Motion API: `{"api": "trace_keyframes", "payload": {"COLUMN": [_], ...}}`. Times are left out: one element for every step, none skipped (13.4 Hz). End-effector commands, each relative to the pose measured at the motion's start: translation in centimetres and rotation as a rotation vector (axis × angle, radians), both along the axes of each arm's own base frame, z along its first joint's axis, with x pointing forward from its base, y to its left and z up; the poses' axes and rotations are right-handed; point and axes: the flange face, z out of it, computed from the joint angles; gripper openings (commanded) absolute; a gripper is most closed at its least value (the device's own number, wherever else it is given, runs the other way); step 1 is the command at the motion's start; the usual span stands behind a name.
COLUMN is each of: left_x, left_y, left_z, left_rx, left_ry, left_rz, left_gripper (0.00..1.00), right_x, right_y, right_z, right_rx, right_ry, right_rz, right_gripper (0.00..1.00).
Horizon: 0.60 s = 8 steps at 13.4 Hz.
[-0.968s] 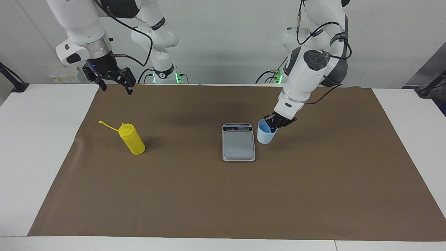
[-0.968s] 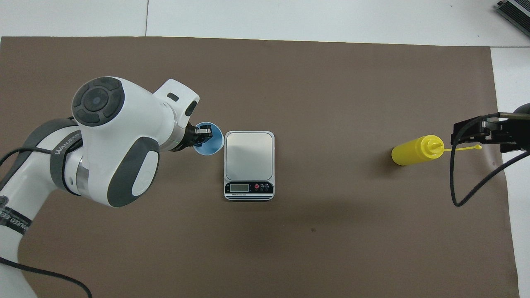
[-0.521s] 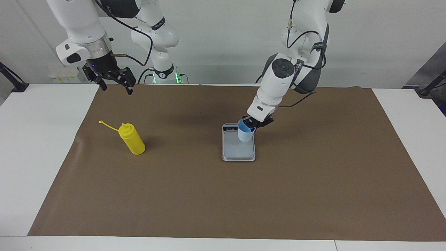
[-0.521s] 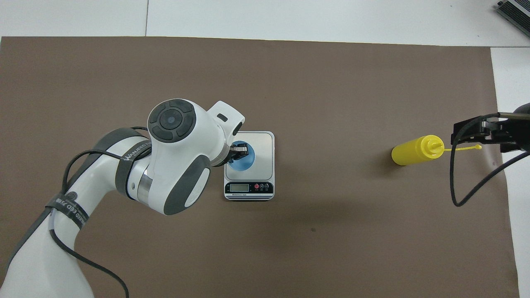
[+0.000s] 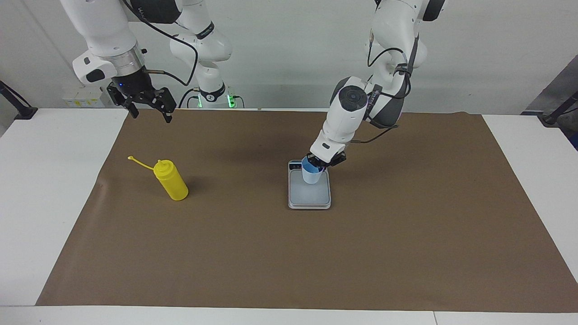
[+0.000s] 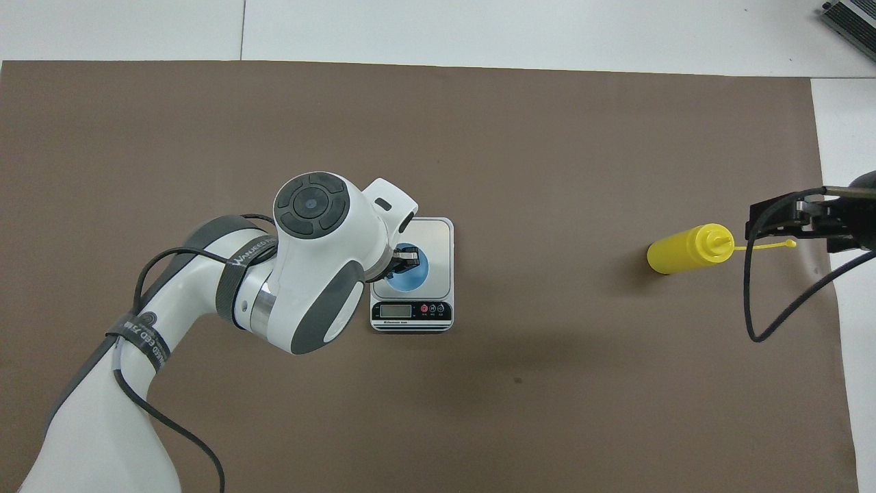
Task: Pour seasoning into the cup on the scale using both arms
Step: 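Lower the cup onto the scale and open the left gripper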
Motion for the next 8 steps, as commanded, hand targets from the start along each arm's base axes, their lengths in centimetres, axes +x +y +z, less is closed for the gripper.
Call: {"api": "trace_keyframes", "payload": {"left_x": [0.24, 0.26, 0.34, 0.47, 0.52, 0.51, 0.52, 0.46], "left_y": [-0.69, -0.70, -0.74, -0.79, -0.79, -0.86, -0.84, -1.01], "left_z": [0.12, 0.09, 0.10, 0.23, -0.09, -0.27, -0.28, -0.65], "left_rx": [0.005, 0.003, 0.000, -0.005, 0.000, 0.005, 0.009, 0.012], "left_ry": [-0.030, -0.032, -0.036, -0.049, -0.050, -0.052, -0.055, -0.052], "left_rz": [0.009, 0.009, 0.011, 0.014, 0.012, 0.007, 0.004, 0.000], "left_gripper": [0.00, 0.00, 0.00, 0.00, 0.00, 0.00, 0.00, 0.00], "right_x": [-0.59, -0.58, -0.59, -0.59, -0.54, -0.58, -0.58, -0.59], "right_y": [-0.30, -0.30, -0.30, -0.30, -0.30, -0.30, -0.30, -0.30], "right_z": [0.06, 0.13, 0.06, 0.06, 0.05, 0.13, 0.14, 0.06], "right_rx": [0.012, 0.012, 0.012, 0.012, 0.012, 0.012, 0.012, 0.012], "right_ry": [-0.006, -0.008, -0.006, -0.006, -0.006, -0.008, -0.008, -0.006], "right_rz": [0.013, 0.013, 0.013, 0.013, 0.013, 0.013, 0.013, 0.013], "right_gripper": [1.00, 1.00, 1.00, 1.00, 1.00, 1.00, 1.00, 1.00]}}
